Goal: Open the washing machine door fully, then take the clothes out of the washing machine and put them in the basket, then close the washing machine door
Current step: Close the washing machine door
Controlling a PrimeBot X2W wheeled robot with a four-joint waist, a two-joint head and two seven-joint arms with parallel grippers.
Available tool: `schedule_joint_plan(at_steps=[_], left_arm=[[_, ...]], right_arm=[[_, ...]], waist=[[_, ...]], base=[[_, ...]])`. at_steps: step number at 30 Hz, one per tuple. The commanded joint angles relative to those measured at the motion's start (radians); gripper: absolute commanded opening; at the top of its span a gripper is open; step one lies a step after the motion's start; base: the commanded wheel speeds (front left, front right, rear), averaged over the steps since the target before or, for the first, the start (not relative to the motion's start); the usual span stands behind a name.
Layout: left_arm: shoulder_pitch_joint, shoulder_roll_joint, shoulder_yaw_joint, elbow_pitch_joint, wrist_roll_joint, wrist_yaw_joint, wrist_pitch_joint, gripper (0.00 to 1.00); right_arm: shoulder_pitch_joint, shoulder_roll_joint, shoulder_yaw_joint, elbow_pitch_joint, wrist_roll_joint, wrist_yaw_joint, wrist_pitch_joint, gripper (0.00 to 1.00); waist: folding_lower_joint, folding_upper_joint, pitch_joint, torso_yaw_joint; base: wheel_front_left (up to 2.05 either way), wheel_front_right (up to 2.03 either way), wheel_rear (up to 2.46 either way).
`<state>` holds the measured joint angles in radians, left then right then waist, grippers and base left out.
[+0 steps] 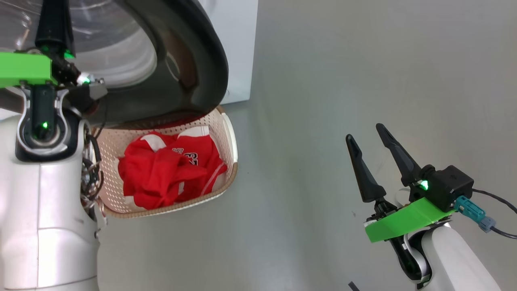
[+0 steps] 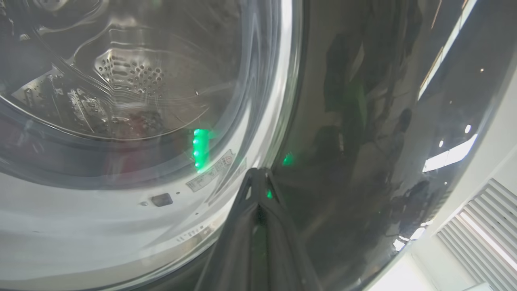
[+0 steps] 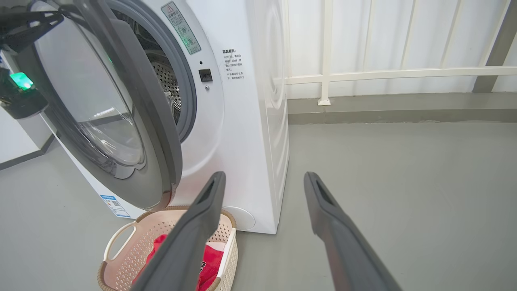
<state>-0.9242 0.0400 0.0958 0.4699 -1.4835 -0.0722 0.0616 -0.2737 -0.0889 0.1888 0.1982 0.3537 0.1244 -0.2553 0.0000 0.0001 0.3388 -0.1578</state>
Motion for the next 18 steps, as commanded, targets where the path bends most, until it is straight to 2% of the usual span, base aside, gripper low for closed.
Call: schedule_joint_plan(at_steps=[1, 2, 3, 11, 14, 17, 18], left_arm=[[0.002, 0.025, 0.014, -0.039, -0.014, -0.028, 0.014, 0.16], [0.017, 0.025, 0.011, -0.047, -0.015, -0.031, 0.018, 0.96], [0.035, 0.025, 0.008, -0.057, -0.012, -0.034, 0.020, 1.00], [0.214, 0.029, 0.002, -0.135, 0.001, -0.043, 0.020, 1.00], [0.283, 0.047, -0.003, -0.173, 0.048, -0.051, -0.014, 1.00], [0.362, 0.086, -0.033, -0.209, 0.158, -0.055, -0.074, 1.00], [0.362, 0.086, -0.033, -0.209, 0.158, -0.055, -0.074, 1.00]], right_arm=[[0.000, -0.003, 0.022, -0.020, 0.000, 0.006, -0.006, 1.00], [0.004, -0.004, 0.020, -0.019, 0.000, 0.006, -0.006, 1.00], [0.008, -0.005, 0.018, -0.017, 0.000, 0.006, -0.006, 1.00], [0.040, -0.007, 0.004, -0.015, -0.006, 0.006, -0.006, 1.00], [0.051, -0.006, 0.005, -0.014, -0.010, 0.006, -0.006, 1.00], [0.061, -0.006, 0.006, -0.016, -0.010, 0.006, -0.006, 1.00], [0.061, -0.006, 0.006, -0.016, -0.010, 0.006, -0.006, 1.00]], waist=[[0.0000, -0.0001, -0.020, 0.008], [0.0000, -0.0001, -0.029, 0.011], [0.0000, -0.0001, -0.039, 0.015], [0.0000, -0.0001, -0.121, 0.049], [0.0000, -0.0001, -0.145, 0.057], [0.0000, -0.0001, -0.167, 0.063], [0.0000, -0.0001, -0.167, 0.063]], base=[[0.00, 0.00, 0.00], [0.00, 0.00, 0.00], [0.00, 0.00, 0.00], [0.00, 0.00, 0.00], [0.00, 0.00, 0.00], [0.00, 0.00, 0.00], [0.00, 0.00, 0.00]])
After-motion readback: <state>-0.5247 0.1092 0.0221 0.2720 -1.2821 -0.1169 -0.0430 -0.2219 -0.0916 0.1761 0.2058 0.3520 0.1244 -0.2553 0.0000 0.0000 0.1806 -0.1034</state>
